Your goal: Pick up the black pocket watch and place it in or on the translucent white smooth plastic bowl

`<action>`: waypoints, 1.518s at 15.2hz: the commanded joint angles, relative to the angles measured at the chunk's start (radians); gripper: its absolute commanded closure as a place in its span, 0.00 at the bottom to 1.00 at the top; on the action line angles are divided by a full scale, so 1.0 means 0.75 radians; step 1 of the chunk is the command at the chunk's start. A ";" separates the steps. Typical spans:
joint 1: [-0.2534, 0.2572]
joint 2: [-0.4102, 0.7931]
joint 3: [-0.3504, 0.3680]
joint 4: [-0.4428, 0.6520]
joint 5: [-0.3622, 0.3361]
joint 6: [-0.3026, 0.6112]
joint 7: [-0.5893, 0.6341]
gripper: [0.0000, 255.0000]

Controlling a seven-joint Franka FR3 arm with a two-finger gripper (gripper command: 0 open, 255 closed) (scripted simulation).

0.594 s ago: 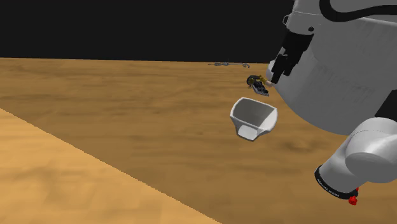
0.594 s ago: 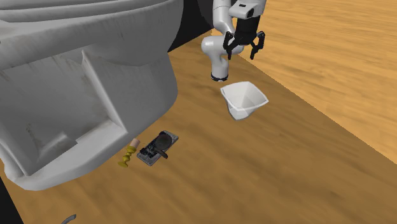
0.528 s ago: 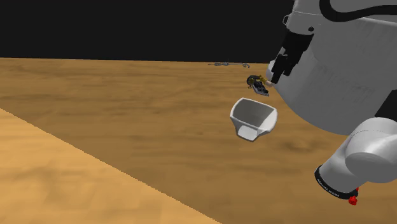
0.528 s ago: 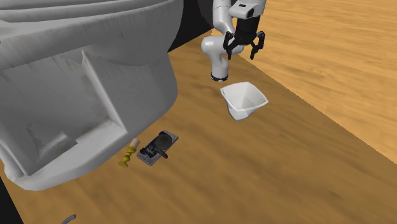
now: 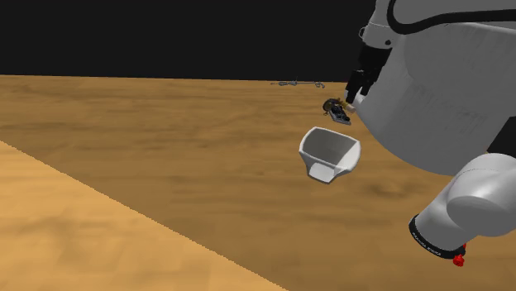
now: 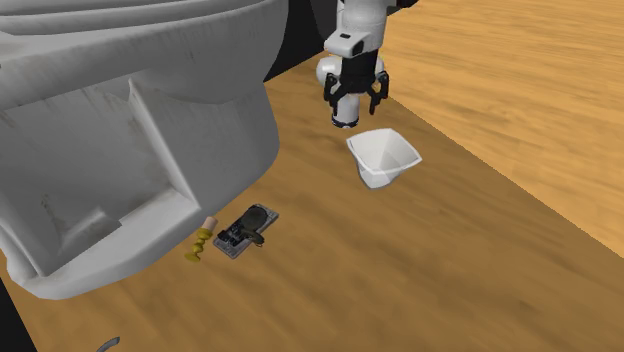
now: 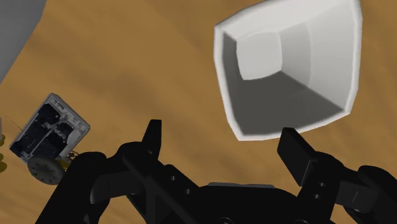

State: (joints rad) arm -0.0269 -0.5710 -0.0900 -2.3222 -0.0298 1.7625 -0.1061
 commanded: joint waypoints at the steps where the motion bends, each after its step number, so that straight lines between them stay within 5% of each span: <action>1: -0.013 0.077 -0.046 0.030 -0.008 0.046 -0.051 0.00; 11: -0.064 0.513 -0.249 0.277 0.050 0.211 -0.321 0.00; 23: -0.207 1.140 -0.365 0.812 0.305 0.212 -0.653 0.00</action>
State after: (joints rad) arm -0.1666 0.2455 -0.3603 -1.7526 0.1820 1.9294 -0.5736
